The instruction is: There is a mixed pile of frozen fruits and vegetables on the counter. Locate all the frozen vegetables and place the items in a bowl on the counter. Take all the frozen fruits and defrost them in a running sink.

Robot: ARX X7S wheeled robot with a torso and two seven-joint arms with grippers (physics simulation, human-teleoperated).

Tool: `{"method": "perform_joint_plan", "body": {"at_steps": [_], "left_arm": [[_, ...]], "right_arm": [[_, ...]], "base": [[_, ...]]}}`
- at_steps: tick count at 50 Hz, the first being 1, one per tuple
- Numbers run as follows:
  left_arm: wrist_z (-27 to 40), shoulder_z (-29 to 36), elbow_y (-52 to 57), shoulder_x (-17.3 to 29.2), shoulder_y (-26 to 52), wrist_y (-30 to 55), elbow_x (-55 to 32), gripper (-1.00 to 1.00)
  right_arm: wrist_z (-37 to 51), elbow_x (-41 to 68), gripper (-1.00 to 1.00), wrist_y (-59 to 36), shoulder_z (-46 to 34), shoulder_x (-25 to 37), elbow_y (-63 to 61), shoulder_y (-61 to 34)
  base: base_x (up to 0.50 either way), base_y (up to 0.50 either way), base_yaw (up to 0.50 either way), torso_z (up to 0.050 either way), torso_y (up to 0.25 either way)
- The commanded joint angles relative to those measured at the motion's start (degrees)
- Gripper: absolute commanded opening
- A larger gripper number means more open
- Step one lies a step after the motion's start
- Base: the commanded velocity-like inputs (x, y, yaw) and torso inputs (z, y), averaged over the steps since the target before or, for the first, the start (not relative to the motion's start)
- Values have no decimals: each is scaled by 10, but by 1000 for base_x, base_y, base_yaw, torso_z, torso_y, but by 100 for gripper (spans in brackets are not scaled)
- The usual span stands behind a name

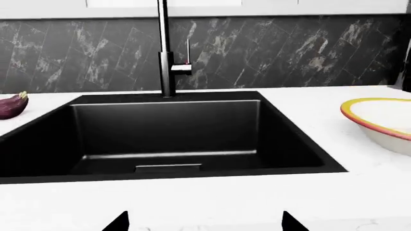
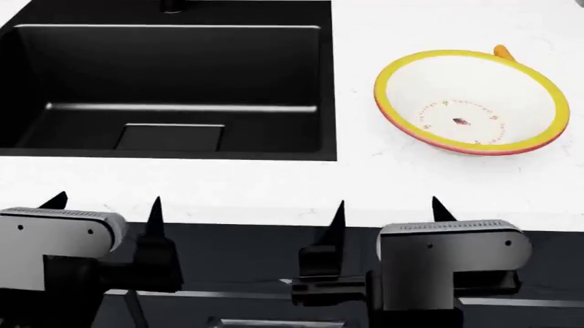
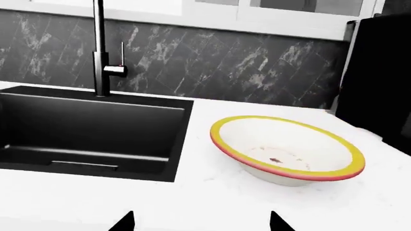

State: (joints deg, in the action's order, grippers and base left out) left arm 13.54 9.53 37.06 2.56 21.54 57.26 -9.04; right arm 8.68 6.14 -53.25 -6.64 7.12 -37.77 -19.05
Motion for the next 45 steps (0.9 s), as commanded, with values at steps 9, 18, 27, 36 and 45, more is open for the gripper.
{"method": "perform_joint_plan", "body": {"at_steps": [9, 18, 27, 36, 45], "left_arm": [[-9, -53, 83, 10, 29, 57, -65, 100], [-5, -64, 98, 25, 24, 59, -76, 100], [5, -55, 100, 28, 31, 67, -81, 100], [7, -64, 95, 29, 24, 65, -92, 100], [13, -76, 97, 20, 28, 80, -110, 100]], "right_arm": [[-13, 16, 100, -168, 50, 9, -128, -49], [-8, 16, 100, -184, 47, 20, -139, -53], [-4, 18, 100, -216, 43, 32, -160, -65], [0, 18, 100, -249, 43, 44, -181, -80], [-3, 24, 100, -250, 52, 44, -189, -77]], "base": [[0, 0, 0, 21, 0], [0, 0, 0, 50, 0], [0, 0, 0, 50, 0], [0, 0, 0, 50, 0], [0, 0, 0, 44, 0]]}}
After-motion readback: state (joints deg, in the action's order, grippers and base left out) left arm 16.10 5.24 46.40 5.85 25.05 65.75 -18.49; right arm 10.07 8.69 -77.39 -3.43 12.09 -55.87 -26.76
